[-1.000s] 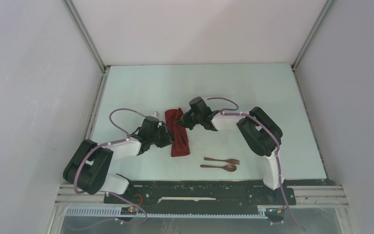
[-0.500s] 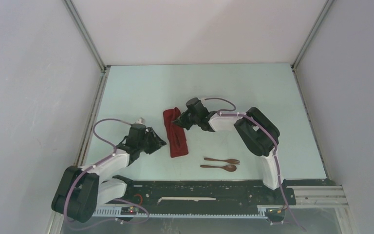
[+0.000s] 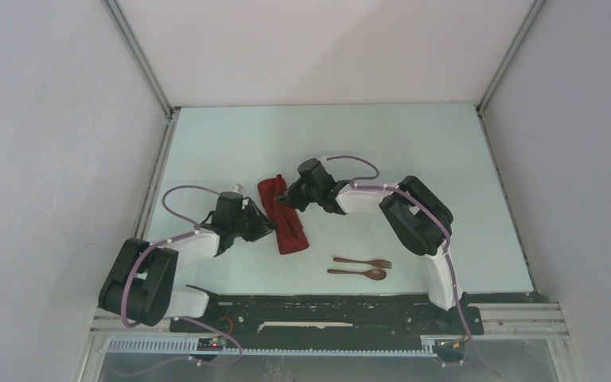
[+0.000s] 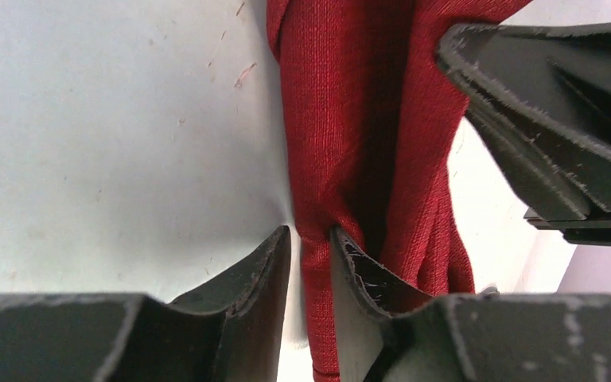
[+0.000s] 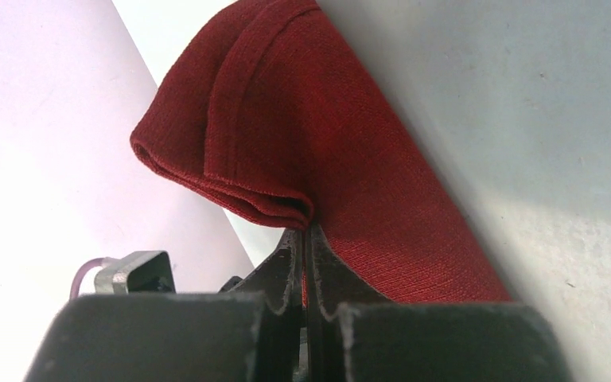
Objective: Fold the napkin into a case and place the utensils inside
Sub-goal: Fold the 2/3-rectangle-folded napkin at the center of the board.
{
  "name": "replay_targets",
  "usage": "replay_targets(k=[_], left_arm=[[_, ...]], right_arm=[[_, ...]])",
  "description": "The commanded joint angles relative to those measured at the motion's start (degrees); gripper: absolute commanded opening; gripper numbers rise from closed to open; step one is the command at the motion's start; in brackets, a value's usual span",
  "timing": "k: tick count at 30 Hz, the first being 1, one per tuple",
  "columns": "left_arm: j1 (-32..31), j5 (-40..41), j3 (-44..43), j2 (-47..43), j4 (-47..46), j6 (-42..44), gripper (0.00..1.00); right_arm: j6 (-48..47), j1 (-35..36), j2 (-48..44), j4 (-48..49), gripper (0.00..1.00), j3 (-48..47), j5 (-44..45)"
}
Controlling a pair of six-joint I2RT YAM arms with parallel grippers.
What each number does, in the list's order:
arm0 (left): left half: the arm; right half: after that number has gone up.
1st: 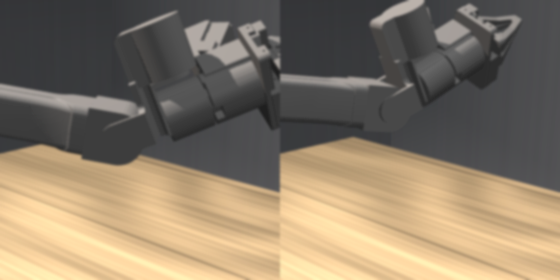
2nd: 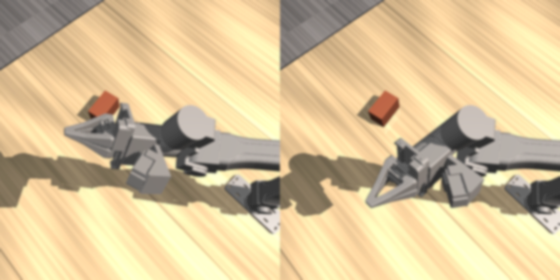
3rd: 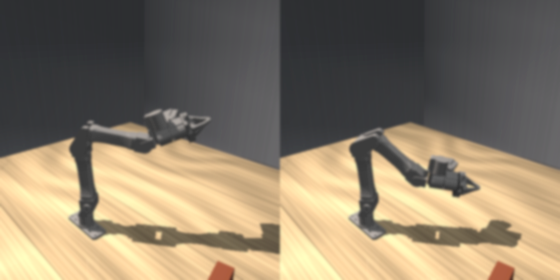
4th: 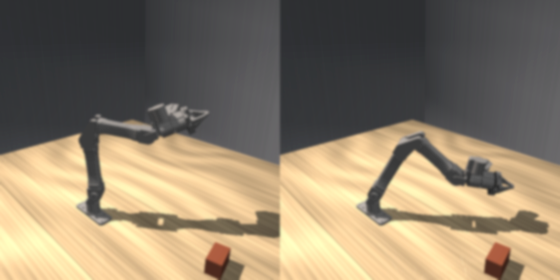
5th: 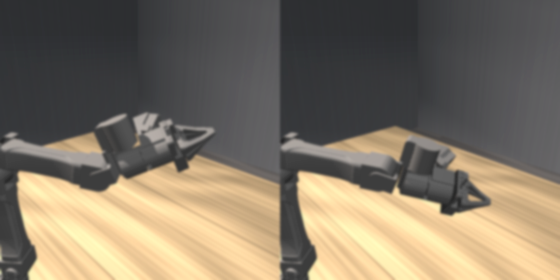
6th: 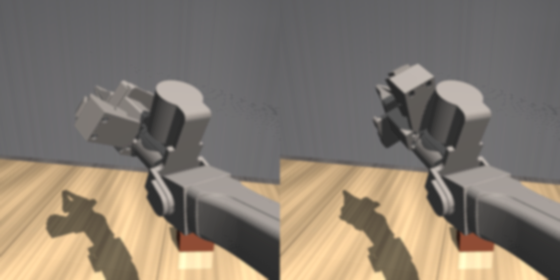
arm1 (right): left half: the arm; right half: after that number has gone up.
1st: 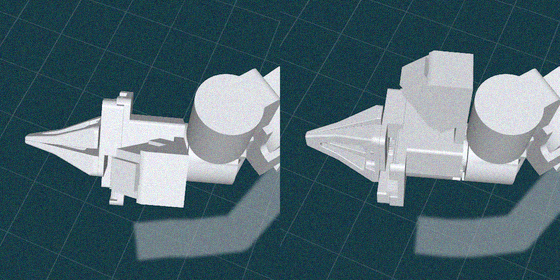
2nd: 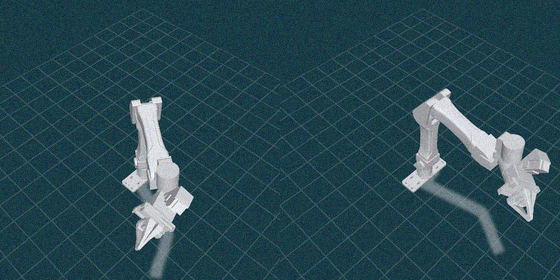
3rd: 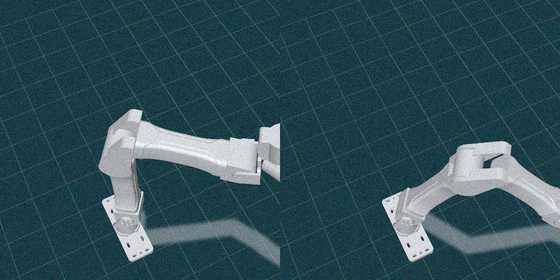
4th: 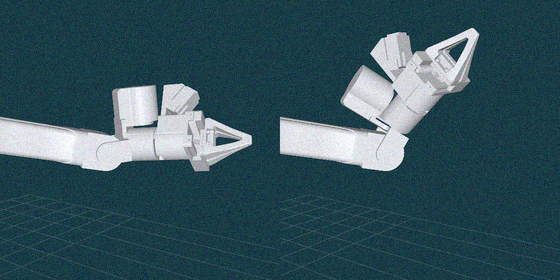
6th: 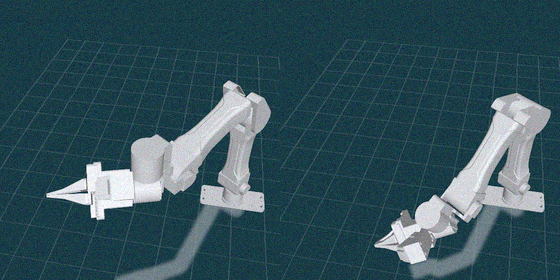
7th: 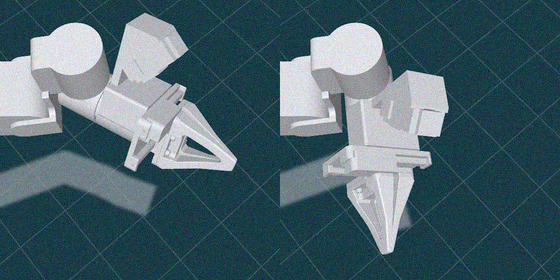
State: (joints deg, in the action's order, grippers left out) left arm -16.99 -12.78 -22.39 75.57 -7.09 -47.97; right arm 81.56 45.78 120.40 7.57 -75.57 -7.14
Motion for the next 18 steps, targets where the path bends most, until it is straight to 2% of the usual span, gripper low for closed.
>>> replay_targets(k=[1, 7, 13, 18], left_arm=[[0.9, 2.4, 0.1, 3.2, 4.0, 2.9, 0.34], [1.0, 4.2, 0.8, 2.0, 6.2, 2.7, 0.32], [1.1, 5.1, 4.5, -4.4, 6.7, 1.8, 0.47], [3.5, 4.9, 5.2, -10.2, 12.3, 1.3, 0.47]], right_arm=[[-1.5, 0.7, 1.8, -1.2, 0.00, -2.7, -1.5], [-0.2, 1.2, 3.3, 0.5, 0.00, -3.2, -2.5], [-0.2, 1.4, 3.4, 0.5, 0.00, -3.5, -2.6], [0.0, 1.4, 3.6, 0.9, 0.00, -3.5, -2.8]])
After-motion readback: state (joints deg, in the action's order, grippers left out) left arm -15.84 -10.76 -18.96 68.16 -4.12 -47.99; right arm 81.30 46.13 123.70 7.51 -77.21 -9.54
